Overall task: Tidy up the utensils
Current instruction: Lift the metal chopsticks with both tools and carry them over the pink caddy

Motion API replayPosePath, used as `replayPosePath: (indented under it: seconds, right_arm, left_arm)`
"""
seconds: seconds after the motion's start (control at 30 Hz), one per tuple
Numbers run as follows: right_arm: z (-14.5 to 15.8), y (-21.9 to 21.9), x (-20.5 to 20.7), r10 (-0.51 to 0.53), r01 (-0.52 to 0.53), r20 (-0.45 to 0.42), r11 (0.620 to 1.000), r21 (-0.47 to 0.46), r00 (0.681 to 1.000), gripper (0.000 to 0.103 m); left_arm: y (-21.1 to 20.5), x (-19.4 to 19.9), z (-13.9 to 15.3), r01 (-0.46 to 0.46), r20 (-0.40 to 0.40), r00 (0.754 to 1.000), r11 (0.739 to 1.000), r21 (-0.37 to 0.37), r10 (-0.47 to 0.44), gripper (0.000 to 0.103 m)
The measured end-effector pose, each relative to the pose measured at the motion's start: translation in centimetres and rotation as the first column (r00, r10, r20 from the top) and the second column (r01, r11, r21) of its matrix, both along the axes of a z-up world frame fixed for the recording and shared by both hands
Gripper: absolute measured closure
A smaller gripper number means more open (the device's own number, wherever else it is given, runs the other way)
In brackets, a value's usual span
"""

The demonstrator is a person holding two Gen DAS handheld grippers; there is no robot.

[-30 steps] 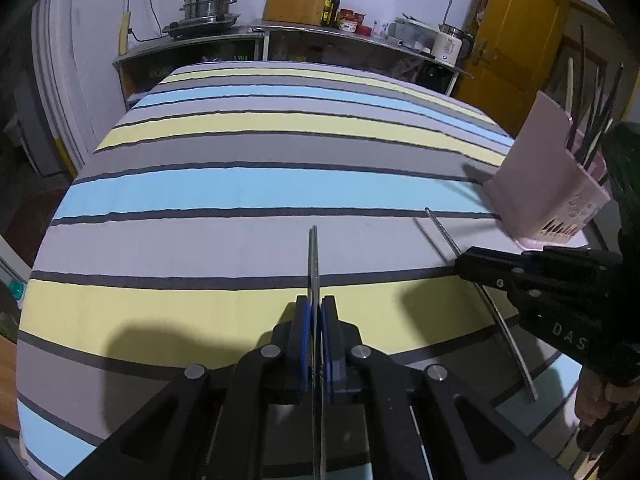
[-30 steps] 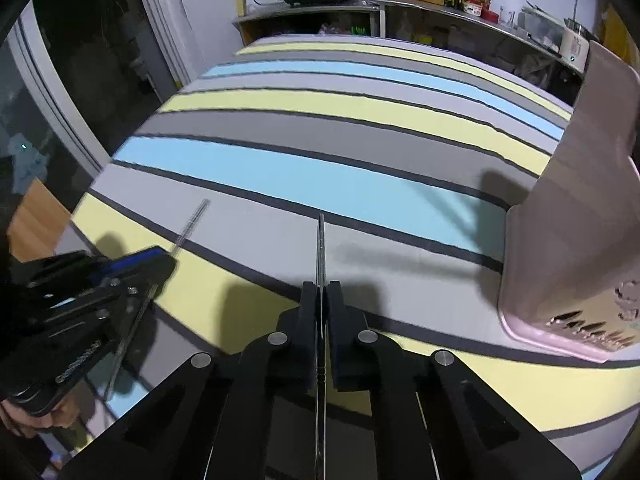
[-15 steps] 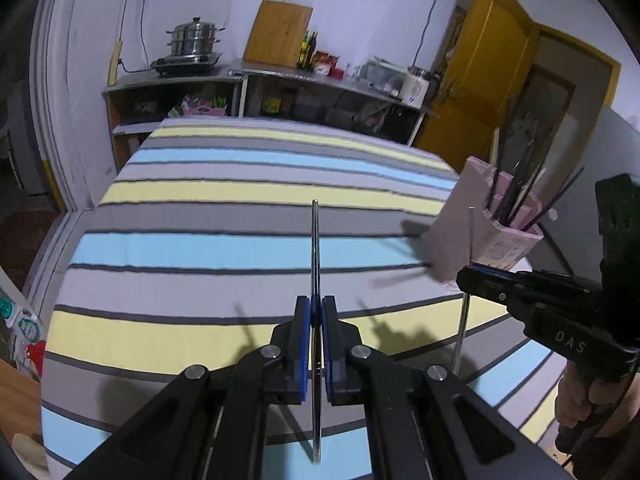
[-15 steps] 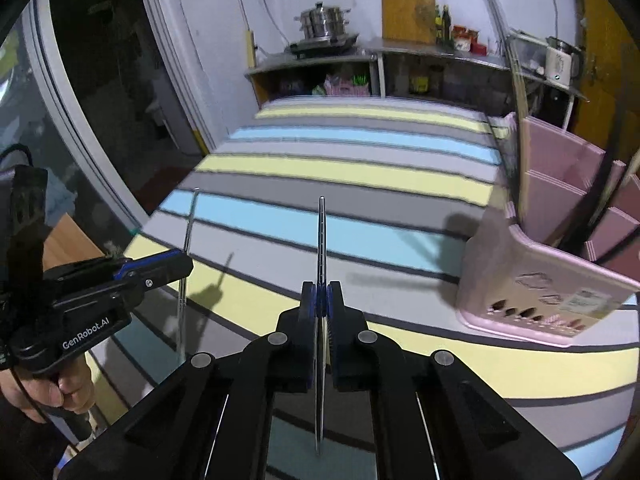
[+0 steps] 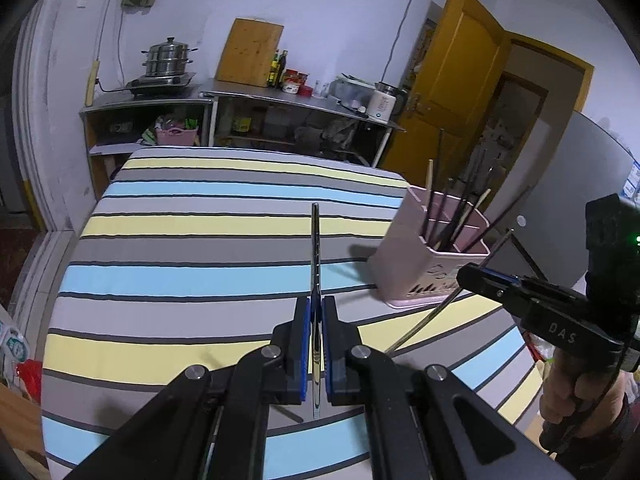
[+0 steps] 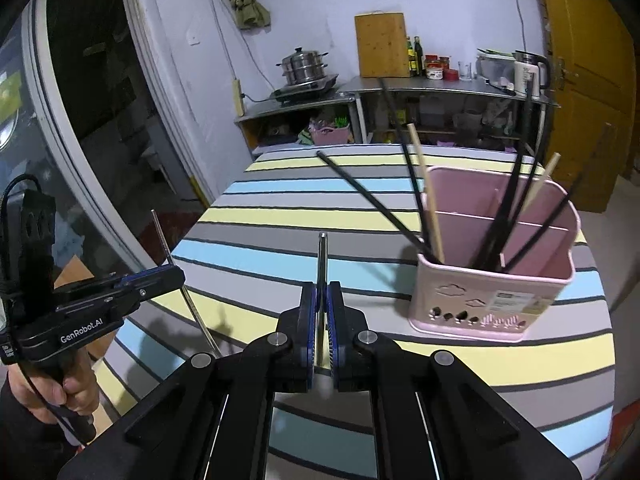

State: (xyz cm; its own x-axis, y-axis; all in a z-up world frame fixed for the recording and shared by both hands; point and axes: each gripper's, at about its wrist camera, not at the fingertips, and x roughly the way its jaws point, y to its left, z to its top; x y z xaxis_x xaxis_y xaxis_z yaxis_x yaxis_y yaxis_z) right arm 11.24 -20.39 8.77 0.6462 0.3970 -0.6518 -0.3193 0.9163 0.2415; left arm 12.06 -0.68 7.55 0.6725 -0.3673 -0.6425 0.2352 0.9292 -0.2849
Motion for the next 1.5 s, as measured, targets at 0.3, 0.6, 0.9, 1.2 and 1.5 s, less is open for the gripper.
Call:
replayPosePath:
  seconds: [0.3,0.6,0.9,1.2,1.5]
  right_arm:
    - [0.5,-2.5,-0.8,-0.047,0.047,0.010,0.999,0.003,0.999,0.098]
    - [2.1,-6.1,-0.7,-0.132,0.132,0.041,0.991,0.013,0.990,0.098]
    - [5.6,-9.5,0.5,-0.226,0.220,0.115,0.974,0.059,0.967,0.098]
    - [7.5,-11.2,2.8,-0.275,0.264,0.163,0.961,0.087,0.948,0.098]
    - [4.7,-10.9,4.9,-0.276,0.268,0.124,0.960,0.079,0.953,0.098]
  left_arm:
    - [-2.6,0.6,0.4,0.056,-0.015,0.998,0.998,-0.023,-0.057,0.098]
    - [-7.5,2.8,2.6,0.151,0.020,0.988,0.988,-0.042,-0.150,0.098]
    - [-11.9,5.6,7.2,0.212,0.115,0.972,0.976,-0.053,-0.205,0.098]
    - [-15.2,9.6,9.6,0.203,0.174,0.966,0.978,-0.046,-0.193,0.098]
    - [-17.3,12.2,7.4,0.200,0.176,0.966,0.979,-0.028,-0.192,0.098]
